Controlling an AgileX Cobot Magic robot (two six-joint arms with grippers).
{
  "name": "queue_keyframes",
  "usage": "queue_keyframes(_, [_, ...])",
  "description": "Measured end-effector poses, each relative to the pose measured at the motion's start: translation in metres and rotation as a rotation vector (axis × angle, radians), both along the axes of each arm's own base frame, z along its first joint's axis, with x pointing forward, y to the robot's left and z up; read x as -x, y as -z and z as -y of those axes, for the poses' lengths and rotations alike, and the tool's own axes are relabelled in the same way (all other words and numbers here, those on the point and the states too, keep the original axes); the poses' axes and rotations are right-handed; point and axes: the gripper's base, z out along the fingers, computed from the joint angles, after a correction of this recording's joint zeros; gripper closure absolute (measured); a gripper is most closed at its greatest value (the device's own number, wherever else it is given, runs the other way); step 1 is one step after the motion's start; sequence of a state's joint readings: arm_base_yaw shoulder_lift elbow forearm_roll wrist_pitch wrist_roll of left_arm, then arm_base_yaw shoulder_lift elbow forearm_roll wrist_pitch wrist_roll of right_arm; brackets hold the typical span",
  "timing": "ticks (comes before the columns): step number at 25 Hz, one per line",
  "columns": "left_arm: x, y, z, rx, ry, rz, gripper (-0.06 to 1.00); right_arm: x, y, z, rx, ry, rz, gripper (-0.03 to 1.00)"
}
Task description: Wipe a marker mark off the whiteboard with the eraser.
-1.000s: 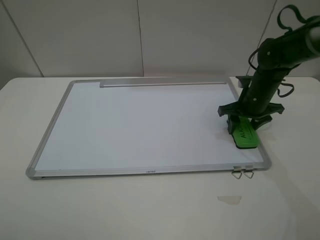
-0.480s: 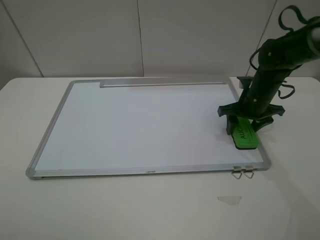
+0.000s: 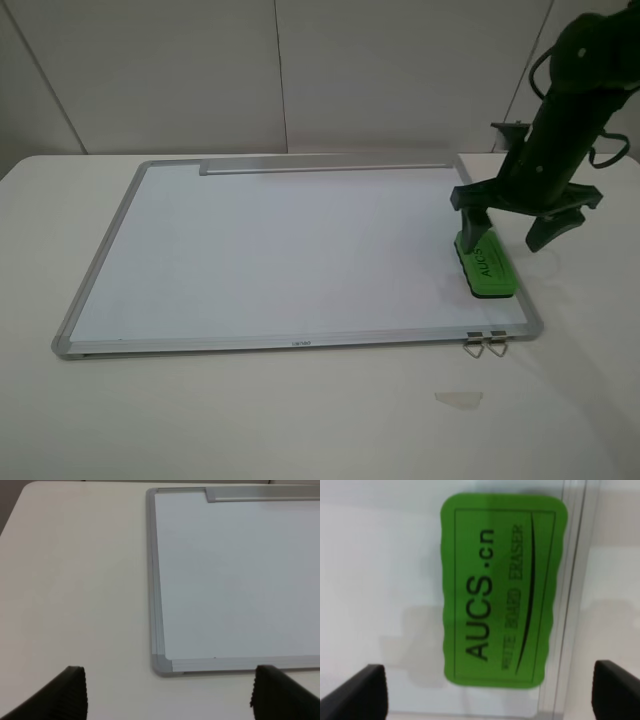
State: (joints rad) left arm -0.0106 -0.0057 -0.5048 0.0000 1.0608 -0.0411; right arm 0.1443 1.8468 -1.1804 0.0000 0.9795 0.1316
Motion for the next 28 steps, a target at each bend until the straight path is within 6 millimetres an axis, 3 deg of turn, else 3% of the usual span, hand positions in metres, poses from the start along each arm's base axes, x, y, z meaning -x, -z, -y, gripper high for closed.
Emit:
queue_keyframes(4, [0.000,0.000,0.000,0.000,0.000,0.000,0.26,0.024,-0.044,0.004,0.008,-0.005,0.012,0.15])
queue_keyframes(9, [0.000,0.000,0.000,0.000,0.000,0.000,0.26,0.062,-0.096,0.012,0.014,-0.005,0.163,0.15])
queue_keyframes(15, [0.000,0.000,0.000,0.000,0.000,0.000,0.26,0.139,-0.136,0.024,-0.013,0.015,0.346,0.15])
queue_keyframes(22, [0.000,0.000,0.000,0.000,0.000,0.000,0.26,0.234,-0.123,0.039,-0.024,0.016,0.498,0.15])
queue_keyframes(28, [0.000,0.000,0.000,0.000,0.000,0.000,0.26,0.283,-0.105,0.047,-0.039,0.018,0.711,0.15])
